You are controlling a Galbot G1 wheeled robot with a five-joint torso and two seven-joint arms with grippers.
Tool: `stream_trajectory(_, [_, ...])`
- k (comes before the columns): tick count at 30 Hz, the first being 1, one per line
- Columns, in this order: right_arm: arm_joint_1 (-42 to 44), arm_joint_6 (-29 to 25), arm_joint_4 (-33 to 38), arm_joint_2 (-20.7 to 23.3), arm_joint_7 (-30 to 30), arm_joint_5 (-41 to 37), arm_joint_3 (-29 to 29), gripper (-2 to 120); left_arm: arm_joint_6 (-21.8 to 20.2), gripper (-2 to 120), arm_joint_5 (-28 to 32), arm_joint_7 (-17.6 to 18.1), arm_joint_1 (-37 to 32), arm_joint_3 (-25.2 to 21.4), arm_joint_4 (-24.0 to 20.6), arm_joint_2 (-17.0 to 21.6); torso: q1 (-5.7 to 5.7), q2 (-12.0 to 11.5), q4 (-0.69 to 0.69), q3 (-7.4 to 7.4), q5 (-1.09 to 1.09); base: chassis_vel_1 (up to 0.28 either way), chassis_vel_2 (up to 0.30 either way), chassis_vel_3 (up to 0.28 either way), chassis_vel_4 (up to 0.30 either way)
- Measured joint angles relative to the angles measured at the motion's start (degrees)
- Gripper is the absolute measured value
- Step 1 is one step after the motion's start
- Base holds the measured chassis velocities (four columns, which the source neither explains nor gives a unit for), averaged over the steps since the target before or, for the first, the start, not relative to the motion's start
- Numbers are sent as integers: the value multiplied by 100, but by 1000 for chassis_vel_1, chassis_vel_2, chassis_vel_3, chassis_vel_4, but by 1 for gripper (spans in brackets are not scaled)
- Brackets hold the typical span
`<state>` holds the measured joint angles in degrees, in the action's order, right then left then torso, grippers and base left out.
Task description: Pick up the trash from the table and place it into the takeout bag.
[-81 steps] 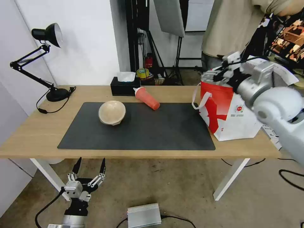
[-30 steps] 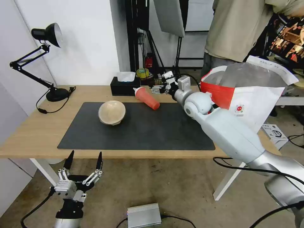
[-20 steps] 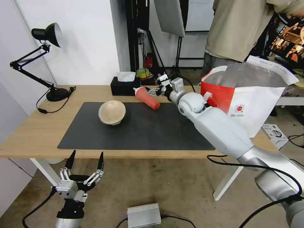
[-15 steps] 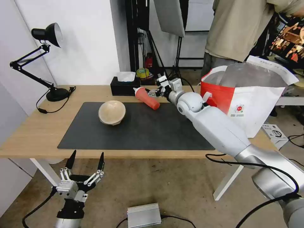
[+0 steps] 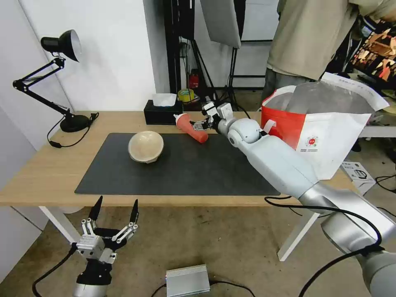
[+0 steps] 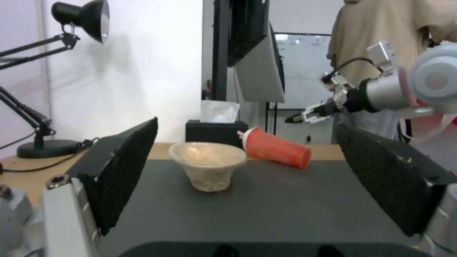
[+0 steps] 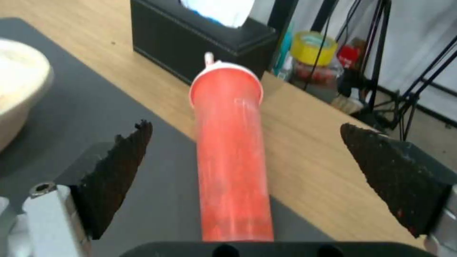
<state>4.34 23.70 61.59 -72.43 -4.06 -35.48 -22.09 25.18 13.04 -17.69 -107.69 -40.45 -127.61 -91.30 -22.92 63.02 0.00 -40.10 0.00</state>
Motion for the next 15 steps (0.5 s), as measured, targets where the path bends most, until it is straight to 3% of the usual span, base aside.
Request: stream_trajectory(15, [32, -121, -730, -454, -189, 324, 171, 100, -12, 100, 14, -53, 79, 23, 133, -1, 0, 0, 0, 0, 0, 0, 0, 0, 0])
